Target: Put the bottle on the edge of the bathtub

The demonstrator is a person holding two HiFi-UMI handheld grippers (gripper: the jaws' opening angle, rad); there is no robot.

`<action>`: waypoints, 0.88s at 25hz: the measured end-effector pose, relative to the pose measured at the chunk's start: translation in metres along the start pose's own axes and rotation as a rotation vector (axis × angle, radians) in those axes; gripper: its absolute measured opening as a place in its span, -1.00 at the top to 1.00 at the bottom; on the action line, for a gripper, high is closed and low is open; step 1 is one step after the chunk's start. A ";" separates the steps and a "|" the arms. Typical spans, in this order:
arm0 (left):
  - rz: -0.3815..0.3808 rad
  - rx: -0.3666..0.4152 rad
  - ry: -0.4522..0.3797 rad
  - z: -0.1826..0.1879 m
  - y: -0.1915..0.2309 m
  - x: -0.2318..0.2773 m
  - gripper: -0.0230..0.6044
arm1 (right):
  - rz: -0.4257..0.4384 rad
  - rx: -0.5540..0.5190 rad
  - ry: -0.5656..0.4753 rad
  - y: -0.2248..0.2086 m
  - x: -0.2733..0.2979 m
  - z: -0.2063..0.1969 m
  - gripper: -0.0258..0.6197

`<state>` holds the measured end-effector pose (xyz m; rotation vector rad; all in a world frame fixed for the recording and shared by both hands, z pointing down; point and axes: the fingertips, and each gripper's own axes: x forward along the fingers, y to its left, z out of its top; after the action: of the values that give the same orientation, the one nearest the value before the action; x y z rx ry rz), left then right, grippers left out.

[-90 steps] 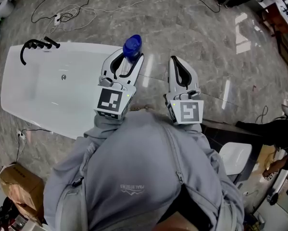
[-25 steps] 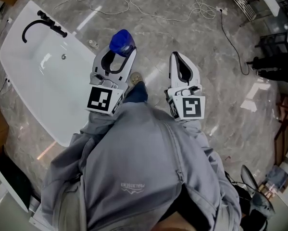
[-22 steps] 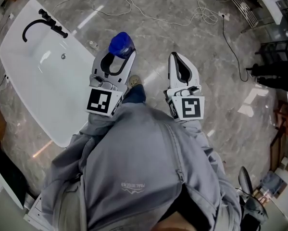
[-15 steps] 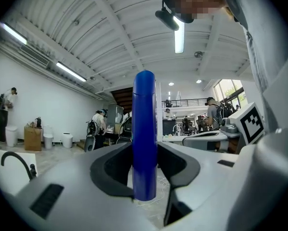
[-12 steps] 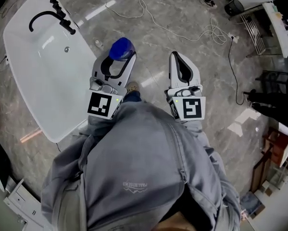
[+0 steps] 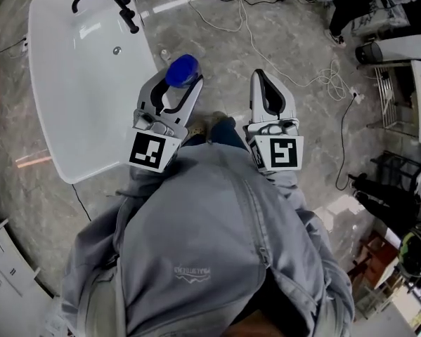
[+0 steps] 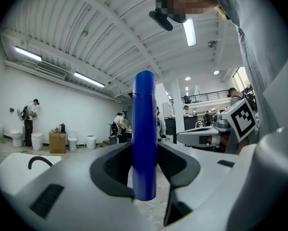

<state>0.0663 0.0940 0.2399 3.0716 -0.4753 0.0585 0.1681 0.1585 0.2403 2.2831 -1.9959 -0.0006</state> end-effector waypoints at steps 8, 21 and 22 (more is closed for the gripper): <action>0.158 -0.023 -0.004 -0.010 0.059 0.005 0.43 | 0.157 -0.002 -0.013 0.015 0.073 -0.004 0.92; 0.379 -0.030 -0.035 -0.009 0.157 0.060 0.43 | 0.466 -0.046 -0.067 0.011 0.214 0.012 0.92; 0.396 -0.030 -0.034 -0.011 0.164 0.064 0.43 | 0.485 -0.047 -0.068 0.010 0.223 0.010 0.92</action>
<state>0.0771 -0.0807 0.2576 2.9031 -1.0658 0.0082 0.1883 -0.0640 0.2472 1.7379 -2.4988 -0.0851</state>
